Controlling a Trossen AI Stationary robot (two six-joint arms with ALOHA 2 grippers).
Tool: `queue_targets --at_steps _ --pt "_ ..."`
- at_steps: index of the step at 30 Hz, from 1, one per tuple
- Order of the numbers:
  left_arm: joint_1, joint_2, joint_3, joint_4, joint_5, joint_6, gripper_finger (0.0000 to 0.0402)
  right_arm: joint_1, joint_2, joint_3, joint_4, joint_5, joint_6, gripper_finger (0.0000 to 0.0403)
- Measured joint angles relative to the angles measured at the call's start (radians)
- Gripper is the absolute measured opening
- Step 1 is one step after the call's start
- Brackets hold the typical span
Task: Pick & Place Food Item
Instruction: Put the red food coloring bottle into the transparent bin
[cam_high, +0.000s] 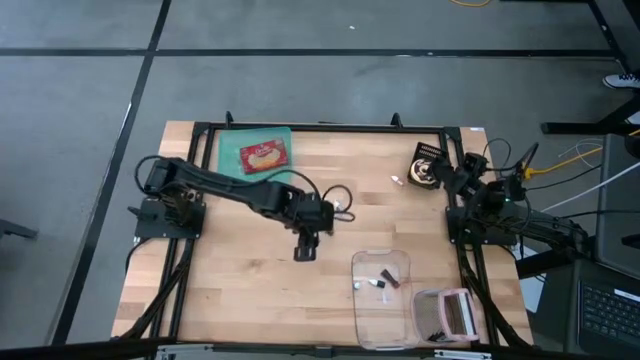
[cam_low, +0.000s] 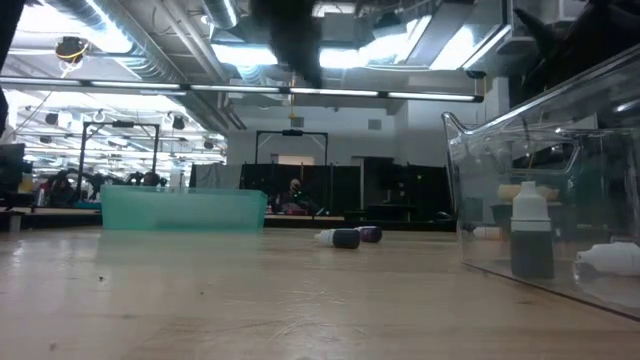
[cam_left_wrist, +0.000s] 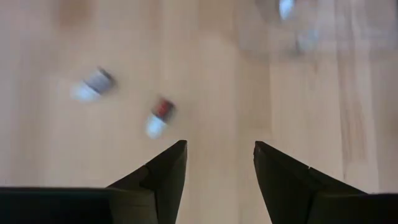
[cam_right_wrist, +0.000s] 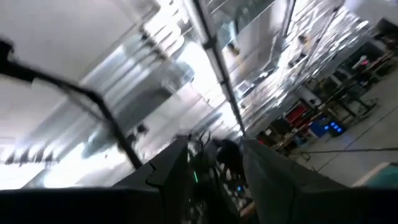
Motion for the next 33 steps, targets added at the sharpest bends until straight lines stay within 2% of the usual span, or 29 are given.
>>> queue_targets --at_steps 2,4,9,13,18,20,24,29,33 --pt "0.005 0.001 -0.093 0.039 0.05 -0.015 0.0182 0.0 0.0 0.0 -0.002 0.055 0.044 0.0155" --pt "0.009 0.001 -0.165 0.068 0.058 -0.031 0.0182 0.0 0.0 0.0 -0.002 0.101 0.045 0.0155" --pt "0.018 0.001 -0.223 0.079 -0.048 -0.01 0.0182 0.0 0.0 0.0 -0.018 0.192 -0.004 0.0155" --pt "0.045 0.002 -0.223 0.129 -0.055 0.078 0.0182 0.0 0.0 0.0 -0.023 0.215 -0.004 0.0155" --pt "0.11 0.065 -0.221 0.156 0.08 0.176 0.0182 0.0 0.0 0.0 -0.025 0.215 -0.006 0.0155" --pt "0.127 0.1 -0.208 0.154 0.104 0.227 0.0182 -0.001 0.0 0.0 -0.025 0.221 -0.008 0.0155" --pt "0.138 0.176 -0.155 0.143 0.095 0.329 0.0182 -0.001 0.0 0.0 -0.029 0.251 -0.007 0.0155" --pt "0.137 0.244 -0.06 0.136 0.046 0.417 0.0182 -0.001 0.0 0.0 -0.03 0.244 -0.006 0.0155" --pt "0.141 0.282 0.0 0.129 0.048 0.472 0.0182 -0.001 0.0 0.0 -0.029 0.243 -0.005 0.0155"
